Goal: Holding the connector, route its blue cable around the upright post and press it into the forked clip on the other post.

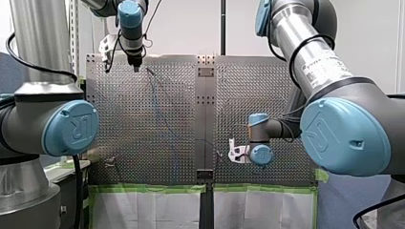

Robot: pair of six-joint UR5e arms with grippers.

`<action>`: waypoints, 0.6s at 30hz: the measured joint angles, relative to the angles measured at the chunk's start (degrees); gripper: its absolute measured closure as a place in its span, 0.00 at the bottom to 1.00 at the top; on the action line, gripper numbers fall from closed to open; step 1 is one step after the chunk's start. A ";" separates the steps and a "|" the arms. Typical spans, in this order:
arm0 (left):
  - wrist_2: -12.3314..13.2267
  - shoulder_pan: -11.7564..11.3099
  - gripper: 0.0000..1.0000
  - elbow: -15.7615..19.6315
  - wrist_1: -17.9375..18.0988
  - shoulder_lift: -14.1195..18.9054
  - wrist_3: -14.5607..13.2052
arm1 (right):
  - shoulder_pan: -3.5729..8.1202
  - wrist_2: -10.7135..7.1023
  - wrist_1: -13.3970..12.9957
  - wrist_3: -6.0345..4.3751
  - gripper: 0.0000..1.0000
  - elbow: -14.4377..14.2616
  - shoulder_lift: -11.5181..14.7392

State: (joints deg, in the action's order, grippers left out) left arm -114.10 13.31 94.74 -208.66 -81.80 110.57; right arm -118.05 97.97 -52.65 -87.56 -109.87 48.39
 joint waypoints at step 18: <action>-0.15 -0.14 0.00 -0.01 4.46 0.23 -3.91 | -0.08 0.01 0.16 0.00 1.00 0.00 0.00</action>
State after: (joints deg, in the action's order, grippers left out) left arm -114.24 13.17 94.73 -204.19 -81.57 106.66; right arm -118.13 97.98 -52.49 -87.56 -109.87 48.40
